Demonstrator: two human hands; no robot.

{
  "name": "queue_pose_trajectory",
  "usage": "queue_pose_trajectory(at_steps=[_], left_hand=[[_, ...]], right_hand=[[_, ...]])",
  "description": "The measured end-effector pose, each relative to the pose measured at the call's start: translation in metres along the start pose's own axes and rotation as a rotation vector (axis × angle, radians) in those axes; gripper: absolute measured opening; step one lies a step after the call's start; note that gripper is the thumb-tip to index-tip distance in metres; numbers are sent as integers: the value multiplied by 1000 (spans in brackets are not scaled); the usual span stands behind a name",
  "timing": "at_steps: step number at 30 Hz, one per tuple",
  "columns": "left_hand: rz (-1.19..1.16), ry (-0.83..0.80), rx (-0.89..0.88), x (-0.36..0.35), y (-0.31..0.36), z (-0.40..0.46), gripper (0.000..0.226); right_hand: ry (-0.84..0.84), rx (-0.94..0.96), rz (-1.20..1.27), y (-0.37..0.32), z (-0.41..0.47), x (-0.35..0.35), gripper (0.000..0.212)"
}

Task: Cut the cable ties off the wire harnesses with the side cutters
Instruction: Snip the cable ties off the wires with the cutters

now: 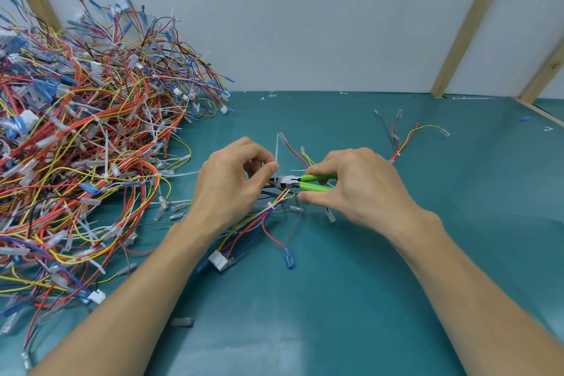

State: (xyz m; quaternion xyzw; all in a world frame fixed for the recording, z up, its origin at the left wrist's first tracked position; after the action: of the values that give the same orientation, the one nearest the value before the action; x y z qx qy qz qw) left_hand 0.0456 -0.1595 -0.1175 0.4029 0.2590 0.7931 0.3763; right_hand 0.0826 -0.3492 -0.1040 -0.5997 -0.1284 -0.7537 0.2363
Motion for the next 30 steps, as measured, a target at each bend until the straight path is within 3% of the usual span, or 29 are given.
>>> queue_pose_trajectory(at_steps=[10, 17, 23, 27, 30], left_hand=[[-9, 8, 16, 0, -2, 1, 8], [-98, 110, 43, 9, -2, 3, 10], [-10, 231, 243, 30, -20, 6, 12], [92, 247, 282, 35, -21, 5, 9], [-61, 293, 248, 38, -22, 6, 5]], right_hand=[[14, -10, -25, -1, 1, -2, 30], [5, 5, -38, -5, 1, -11, 34], [111, -136, 118, 13, 5, -13, 26], [39, -161, 349, 15, 8, -26, 20], [-36, -129, 451, 4, 9, -36, 15]])
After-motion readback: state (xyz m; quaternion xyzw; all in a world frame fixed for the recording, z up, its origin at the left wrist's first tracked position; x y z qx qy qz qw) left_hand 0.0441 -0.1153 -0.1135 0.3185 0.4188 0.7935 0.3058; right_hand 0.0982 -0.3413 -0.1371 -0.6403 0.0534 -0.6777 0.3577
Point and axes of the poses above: each hand's wrist, its own z-axis towards the middle knuckle, its own x-axis out of the back of the hand, y = z × x, the point moved 6 cm from there along z, towards the middle knuckle, and after that the axes turned 13 degrees about -z, right-handed, at the moved point
